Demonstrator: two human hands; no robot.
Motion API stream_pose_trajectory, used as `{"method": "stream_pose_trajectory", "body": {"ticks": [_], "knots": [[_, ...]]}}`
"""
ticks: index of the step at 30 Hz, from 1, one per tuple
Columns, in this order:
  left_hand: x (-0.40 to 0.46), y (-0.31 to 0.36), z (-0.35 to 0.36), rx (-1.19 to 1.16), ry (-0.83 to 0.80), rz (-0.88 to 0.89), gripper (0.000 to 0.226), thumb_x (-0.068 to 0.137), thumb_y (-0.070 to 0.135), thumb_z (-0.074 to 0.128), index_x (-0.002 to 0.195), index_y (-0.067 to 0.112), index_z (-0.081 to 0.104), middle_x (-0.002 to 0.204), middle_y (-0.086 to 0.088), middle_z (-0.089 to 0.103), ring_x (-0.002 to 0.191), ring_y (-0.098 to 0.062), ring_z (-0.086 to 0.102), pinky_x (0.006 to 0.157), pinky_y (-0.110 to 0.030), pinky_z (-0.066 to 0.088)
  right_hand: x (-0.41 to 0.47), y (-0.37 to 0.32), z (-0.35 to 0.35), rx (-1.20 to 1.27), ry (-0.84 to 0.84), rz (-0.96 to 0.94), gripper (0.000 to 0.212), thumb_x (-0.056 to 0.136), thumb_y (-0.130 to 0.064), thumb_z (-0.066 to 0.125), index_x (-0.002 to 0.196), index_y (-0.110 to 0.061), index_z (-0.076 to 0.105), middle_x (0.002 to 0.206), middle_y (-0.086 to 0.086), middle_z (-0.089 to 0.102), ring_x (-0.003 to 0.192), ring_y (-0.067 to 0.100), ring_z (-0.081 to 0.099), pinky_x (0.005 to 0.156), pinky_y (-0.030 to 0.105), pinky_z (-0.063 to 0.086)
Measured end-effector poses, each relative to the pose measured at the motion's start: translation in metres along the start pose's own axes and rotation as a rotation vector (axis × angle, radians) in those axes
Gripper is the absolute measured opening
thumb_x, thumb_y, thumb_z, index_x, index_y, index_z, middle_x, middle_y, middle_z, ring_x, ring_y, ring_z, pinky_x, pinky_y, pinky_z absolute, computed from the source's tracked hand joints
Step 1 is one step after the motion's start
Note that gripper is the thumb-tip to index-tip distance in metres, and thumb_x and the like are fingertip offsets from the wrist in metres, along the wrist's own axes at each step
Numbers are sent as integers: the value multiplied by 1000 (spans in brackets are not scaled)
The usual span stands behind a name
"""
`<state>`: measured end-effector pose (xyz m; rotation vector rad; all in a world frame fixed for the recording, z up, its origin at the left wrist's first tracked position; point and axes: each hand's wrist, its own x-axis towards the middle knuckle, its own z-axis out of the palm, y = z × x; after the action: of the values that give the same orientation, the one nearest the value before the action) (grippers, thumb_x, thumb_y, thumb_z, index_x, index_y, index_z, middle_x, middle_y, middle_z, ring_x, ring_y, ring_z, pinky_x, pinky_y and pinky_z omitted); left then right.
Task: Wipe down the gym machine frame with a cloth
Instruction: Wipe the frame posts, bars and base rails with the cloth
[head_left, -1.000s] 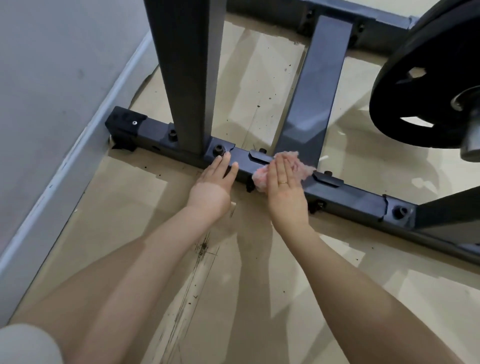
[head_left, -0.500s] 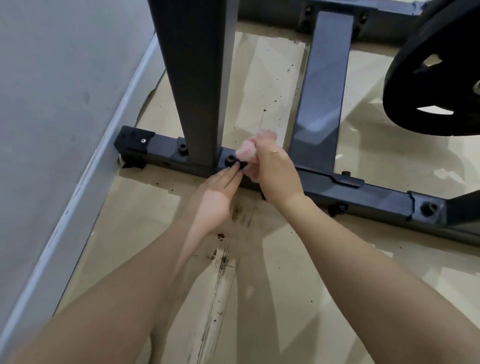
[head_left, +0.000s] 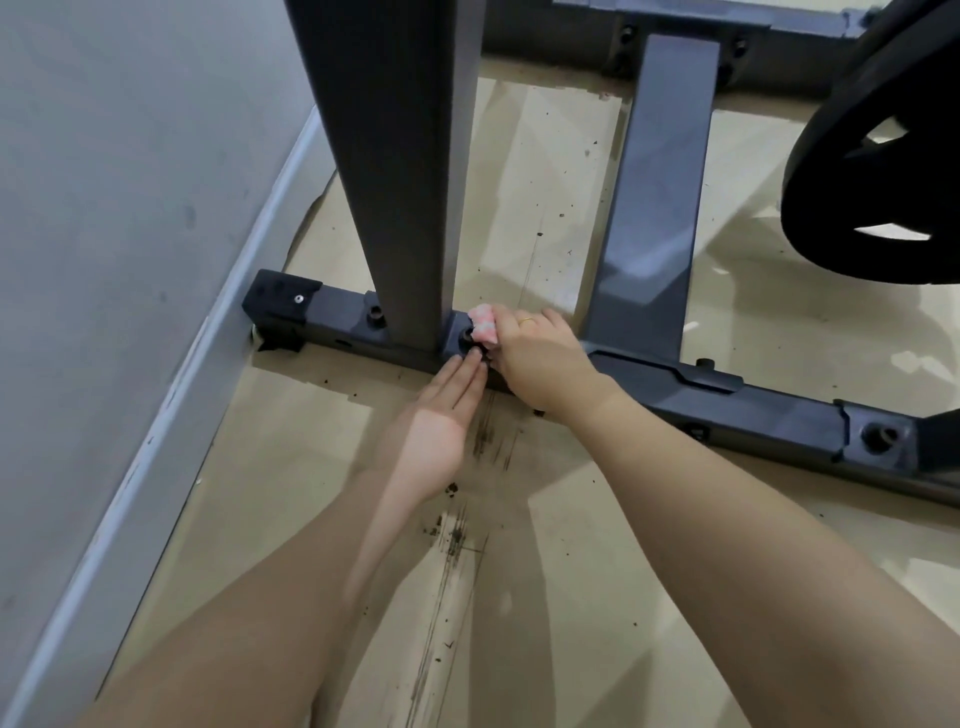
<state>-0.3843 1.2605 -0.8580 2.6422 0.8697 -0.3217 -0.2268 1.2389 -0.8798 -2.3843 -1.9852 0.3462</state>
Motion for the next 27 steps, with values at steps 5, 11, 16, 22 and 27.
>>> {"method": "stream_pose_trajectory", "body": {"ticks": [5, 11, 16, 22, 27], "knots": [[0, 3, -2, -16, -28, -57, 74, 91, -7, 31, 150, 16, -8, 156, 4, -19, 145, -11, -12, 110, -15, 12, -33, 4, -13, 1, 243, -58, 33, 79, 1, 56, 111, 0, 63, 102, 16, 66, 93, 33, 63, 96, 38, 43], [1, 17, -2, -57, 23, -110, 80, 87, -11, 36, 150, 15, -5, 157, 1, -16, 145, -12, -11, 113, -23, -8, -100, 29, 7, 79, 598, 226, 46, 83, 0, 38, 125, 8, 56, 127, 25, 57, 118, 42, 53, 102, 47, 42], [-4, 34, 7, 10, 38, 21, 73, 93, 4, 38, 150, 17, -7, 157, -1, -18, 145, -14, -13, 110, -23, -15, -106, 16, 52, -7, 268, 197, 65, 92, -29, 41, 146, 5, 25, 152, 24, 27, 142, 33, 25, 118, 42, 13], [20, 48, 0, 192, -62, 128, 72, 93, 0, 31, 150, 17, -11, 157, -3, -19, 145, -18, -15, 115, -32, -10, -126, 54, 36, -147, 222, 217, 61, 86, -12, 23, 146, -1, 32, 152, 17, 33, 140, 29, 33, 117, 34, 4], [22, 53, 5, 133, -102, 85, 72, 92, 2, 34, 150, 16, -8, 158, -3, -16, 145, -18, -13, 116, -31, -7, -133, 47, 43, -101, 242, 353, 58, 86, -11, 26, 141, 4, 40, 147, 21, 39, 137, 33, 38, 118, 39, 14]]}}
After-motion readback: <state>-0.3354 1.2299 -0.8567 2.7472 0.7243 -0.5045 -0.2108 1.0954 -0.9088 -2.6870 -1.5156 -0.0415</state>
